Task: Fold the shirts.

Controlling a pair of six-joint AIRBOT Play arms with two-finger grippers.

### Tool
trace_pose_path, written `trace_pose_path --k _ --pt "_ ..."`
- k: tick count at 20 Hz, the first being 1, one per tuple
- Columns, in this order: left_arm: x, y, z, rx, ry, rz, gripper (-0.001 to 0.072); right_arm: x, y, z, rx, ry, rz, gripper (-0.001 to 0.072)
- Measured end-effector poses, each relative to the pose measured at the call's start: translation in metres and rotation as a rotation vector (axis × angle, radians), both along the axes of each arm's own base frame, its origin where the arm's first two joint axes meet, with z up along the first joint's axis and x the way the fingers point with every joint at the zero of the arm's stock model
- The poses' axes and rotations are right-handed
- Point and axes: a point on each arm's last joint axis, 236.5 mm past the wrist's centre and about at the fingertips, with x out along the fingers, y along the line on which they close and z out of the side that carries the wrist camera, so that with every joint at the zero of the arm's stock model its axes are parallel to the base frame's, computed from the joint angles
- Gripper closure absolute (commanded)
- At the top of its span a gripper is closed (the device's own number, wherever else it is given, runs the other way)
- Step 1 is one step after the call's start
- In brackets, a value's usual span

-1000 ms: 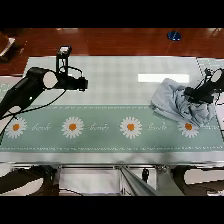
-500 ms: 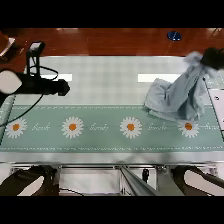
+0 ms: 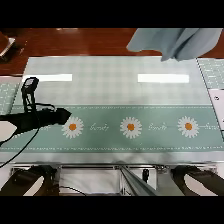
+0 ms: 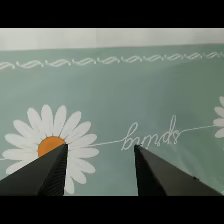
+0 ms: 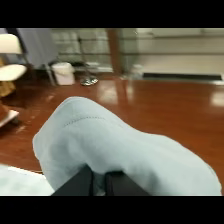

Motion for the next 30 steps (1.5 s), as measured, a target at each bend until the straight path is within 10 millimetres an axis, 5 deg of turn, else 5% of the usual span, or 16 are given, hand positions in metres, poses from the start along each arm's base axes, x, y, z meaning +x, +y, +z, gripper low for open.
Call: trace_pose_path --k 3,5,11,14,16,19,22,26,28,30 --pt "0.003 0.000 0.000 -0.013 -0.023 0.013 0.0200 -0.023 0.054 -0.024 -0.051 0.080 0.158 0.0687" --pt "0.006 0.000 0.001 -0.017 -0.037 0.018 0.0200 -0.032 0.089 -0.073 -0.118 0.211 0.254 0.0687" --pt "0.010 0.000 0.003 -0.025 -0.060 0.028 0.0200 -0.061 0.191 -0.286 -0.262 0.682 0.475 0.0687" --pt "0.010 -0.003 0.003 -0.038 -0.057 0.030 0.0201 -0.081 0.236 -0.371 -0.251 0.861 0.538 0.0678" --pt "0.009 -0.006 0.004 -0.057 -0.052 0.031 0.0200 -0.094 0.263 -0.413 -0.215 0.962 0.573 0.0296" --pt "0.009 -0.008 0.004 -0.071 -0.049 0.032 0.0200 -0.100 0.276 -0.443 -0.172 1.046 0.589 0.0304" --pt "0.010 -0.003 0.009 -0.067 -0.048 0.044 0.0200 -0.071 0.233 -0.429 -0.146 1.051 0.526 0.0305" --pt "0.012 0.016 0.007 -0.077 0.001 0.117 0.0201 -0.020 0.087 -0.395 -0.154 0.985 0.203 0.0305" --pt "0.000 0.008 -0.014 -0.127 0.112 0.113 0.0201 -0.021 0.011 -0.398 -0.107 0.993 0.002 0.0306" --pt "-0.014 -0.016 -0.037 -0.211 0.213 0.048 0.0201 -0.043 -0.036 -0.422 -0.028 1.046 -0.135 0.0306"
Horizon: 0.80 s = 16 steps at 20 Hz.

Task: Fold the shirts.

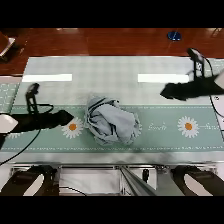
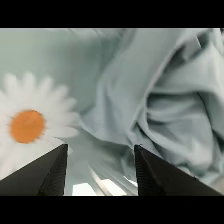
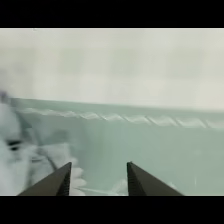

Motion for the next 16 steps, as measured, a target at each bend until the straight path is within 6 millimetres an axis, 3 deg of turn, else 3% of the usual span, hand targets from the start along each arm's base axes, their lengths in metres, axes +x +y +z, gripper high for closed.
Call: trace_pose_path --k 1,3,6,9,11,16 --pt "-0.004 -0.012 -0.009 -0.039 0.025 -0.044 0.0201 -0.016 -0.012 -0.018 0.018 0.034 -0.058 0.0306" --pt "0.000 -0.036 -0.022 -0.100 0.015 -0.115 0.0201 -0.047 -0.015 -0.050 0.075 0.104 -0.115 0.0306" --pt "0.017 -0.053 -0.042 -0.104 -0.013 -0.160 0.0201 -0.085 -0.004 -0.085 0.162 0.189 -0.148 0.0306" --pt "0.035 -0.065 -0.058 -0.093 -0.012 -0.175 0.0226 -0.112 0.013 -0.104 0.245 0.257 -0.147 0.0307" --pt "0.045 -0.071 -0.065 -0.090 0.000 -0.186 0.0686 -0.127 0.024 -0.113 0.294 0.303 -0.143 0.0307" --pt "0.059 -0.082 -0.065 -0.102 0.004 -0.216 0.0687 -0.150 0.057 -0.125 0.365 0.374 -0.088 0.0307"
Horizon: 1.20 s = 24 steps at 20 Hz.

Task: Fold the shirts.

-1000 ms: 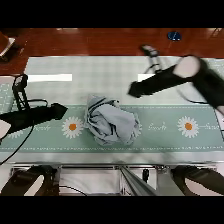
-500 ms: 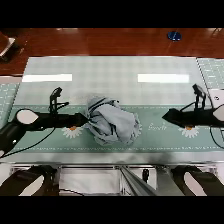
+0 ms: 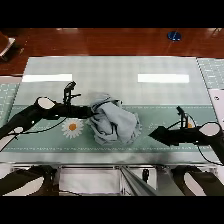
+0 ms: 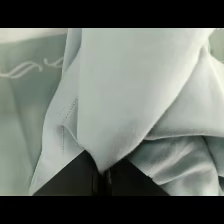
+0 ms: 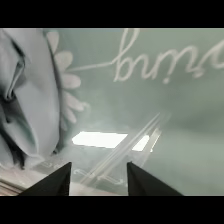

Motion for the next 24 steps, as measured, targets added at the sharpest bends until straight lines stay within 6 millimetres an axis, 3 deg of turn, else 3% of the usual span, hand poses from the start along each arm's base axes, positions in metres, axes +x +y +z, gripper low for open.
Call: trace_pose_path --k 4,8,10,11,12,15,17,19,22,24 --pt "0.001 -0.008 0.010 -0.023 0.004 -0.036 0.0687 -0.002 0.030 -0.012 0.028 0.047 0.059 0.0307" --pt "-0.004 -0.012 0.015 -0.040 0.022 -0.069 0.0687 0.021 0.059 -0.015 0.039 0.043 0.114 0.0345" --pt "-0.005 -0.013 0.017 -0.043 0.024 -0.074 0.0687 0.032 0.075 -0.016 0.043 0.043 0.154 0.0498" --pt "-0.005 -0.013 0.017 -0.045 0.025 -0.075 0.0687 0.034 0.082 -0.017 0.042 0.047 0.180 0.0624" --pt "-0.005 -0.013 0.019 -0.048 0.026 -0.076 0.0687 0.037 0.089 -0.017 0.047 0.046 0.198 0.0686" --pt "0.000 -0.004 0.032 -0.068 0.020 -0.061 0.0687 0.053 0.102 -0.002 0.067 -0.004 0.269 0.0687" --pt "0.014 0.009 0.058 -0.102 -0.020 -0.023 0.0687 0.080 0.103 0.031 0.075 -0.103 0.304 0.0687" --pt "0.040 0.029 0.106 -0.159 -0.126 0.061 0.0687 0.126 0.091 0.093 0.051 -0.282 0.303 0.0687" --pt "0.079 0.073 0.215 -0.250 -0.391 0.230 0.0687 0.182 0.061 0.223 -0.022 -0.603 0.259 0.0687" --pt "0.080 0.104 0.298 -0.272 -0.601 0.306 0.0687 0.188 0.042 0.328 -0.086 -0.848 0.239 0.0687"
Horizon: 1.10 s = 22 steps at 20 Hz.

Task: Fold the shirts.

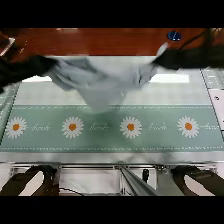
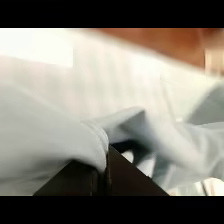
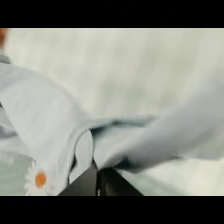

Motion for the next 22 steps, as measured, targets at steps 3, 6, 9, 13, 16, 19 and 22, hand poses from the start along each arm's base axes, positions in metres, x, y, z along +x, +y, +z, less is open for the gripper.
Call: trace_pose_path --k 3,6,9,13,16,19,22 --pt "-0.037 0.034 0.111 0.064 -0.286 0.122 0.0687 -0.040 -0.027 0.133 -0.053 -0.333 -0.052 0.0687" --pt "-0.093 0.049 0.179 0.205 -0.498 0.242 0.0687 -0.104 -0.048 0.210 -0.090 -0.558 -0.106 0.0687" --pt "-0.146 0.042 0.213 0.321 -0.636 0.307 0.0687 -0.156 -0.063 0.233 -0.137 -0.639 -0.140 0.0687" --pt "-0.181 0.020 0.205 0.380 -0.646 0.264 0.0687 -0.185 -0.070 0.203 -0.208 -0.535 -0.125 0.0687" --pt "-0.179 0.007 0.158 0.367 -0.517 0.166 0.0687 -0.184 -0.074 0.156 -0.256 -0.380 -0.105 0.0687" --pt "-0.167 -0.002 0.090 0.306 -0.330 0.058 0.0687 -0.167 -0.084 0.092 -0.305 -0.199 -0.123 0.0688" --pt "-0.158 -0.009 0.012 0.237 -0.126 -0.029 0.0687 -0.140 -0.098 0.021 -0.346 -0.028 -0.174 0.0689"
